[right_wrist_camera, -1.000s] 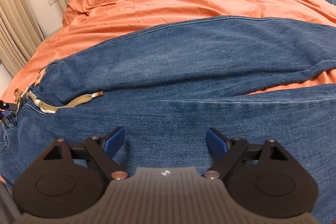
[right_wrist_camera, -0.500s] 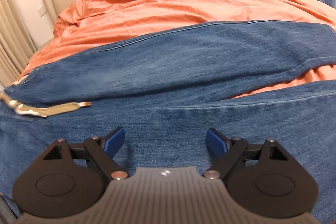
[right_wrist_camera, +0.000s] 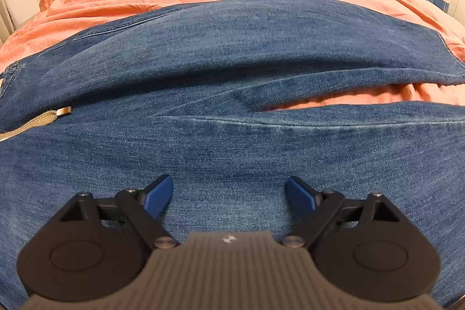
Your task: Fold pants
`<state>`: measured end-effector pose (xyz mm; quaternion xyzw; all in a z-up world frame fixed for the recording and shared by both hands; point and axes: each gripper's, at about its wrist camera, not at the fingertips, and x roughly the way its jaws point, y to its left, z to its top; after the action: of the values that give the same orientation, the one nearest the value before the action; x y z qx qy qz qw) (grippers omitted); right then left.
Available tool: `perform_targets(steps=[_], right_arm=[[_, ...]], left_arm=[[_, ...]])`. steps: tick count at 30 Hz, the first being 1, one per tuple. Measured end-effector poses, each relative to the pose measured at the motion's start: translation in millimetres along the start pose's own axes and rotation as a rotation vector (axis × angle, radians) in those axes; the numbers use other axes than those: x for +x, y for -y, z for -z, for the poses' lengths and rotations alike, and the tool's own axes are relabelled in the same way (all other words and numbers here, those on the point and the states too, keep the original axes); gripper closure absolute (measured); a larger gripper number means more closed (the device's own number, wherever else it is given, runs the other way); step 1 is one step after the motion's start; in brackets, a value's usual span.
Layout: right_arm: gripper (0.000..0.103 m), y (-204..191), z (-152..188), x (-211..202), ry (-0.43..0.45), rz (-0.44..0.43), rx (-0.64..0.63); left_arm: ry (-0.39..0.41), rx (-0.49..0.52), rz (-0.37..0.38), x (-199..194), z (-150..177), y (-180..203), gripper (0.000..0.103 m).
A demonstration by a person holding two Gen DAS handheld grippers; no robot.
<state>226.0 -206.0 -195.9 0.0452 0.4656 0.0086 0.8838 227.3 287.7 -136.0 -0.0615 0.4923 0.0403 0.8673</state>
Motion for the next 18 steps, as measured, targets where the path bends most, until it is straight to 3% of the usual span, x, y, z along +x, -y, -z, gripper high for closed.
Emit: perform_targets(steps=[3, 5, 10, 15, 18], right_arm=[[0.022, 9.2, -3.9, -14.2, 0.002, -0.048, 0.045], [0.022, 22.3, -10.0, -32.0, -0.003, -0.092, 0.106], [0.026, 73.4, -20.1, -89.4, -0.001, -0.159, 0.207], [0.034, 153.3, -39.1, -151.1, 0.059, -0.056, 0.172], [0.045, 212.5, -45.3, -172.0, 0.059, -0.008, 0.127]], left_arm=[[0.068, 0.091, -0.098, -30.3, 1.0, 20.0, 0.060], [0.109, 0.162, -0.110, -50.9, 7.9, 33.5, 0.059], [0.071, 0.309, -0.102, -76.1, 19.3, 69.7, 0.061], [0.013, 0.399, -0.109, -72.5, 34.9, 86.3, 0.070], [-0.027, 0.453, -0.133, -70.8, 46.8, 87.7, 0.071]])
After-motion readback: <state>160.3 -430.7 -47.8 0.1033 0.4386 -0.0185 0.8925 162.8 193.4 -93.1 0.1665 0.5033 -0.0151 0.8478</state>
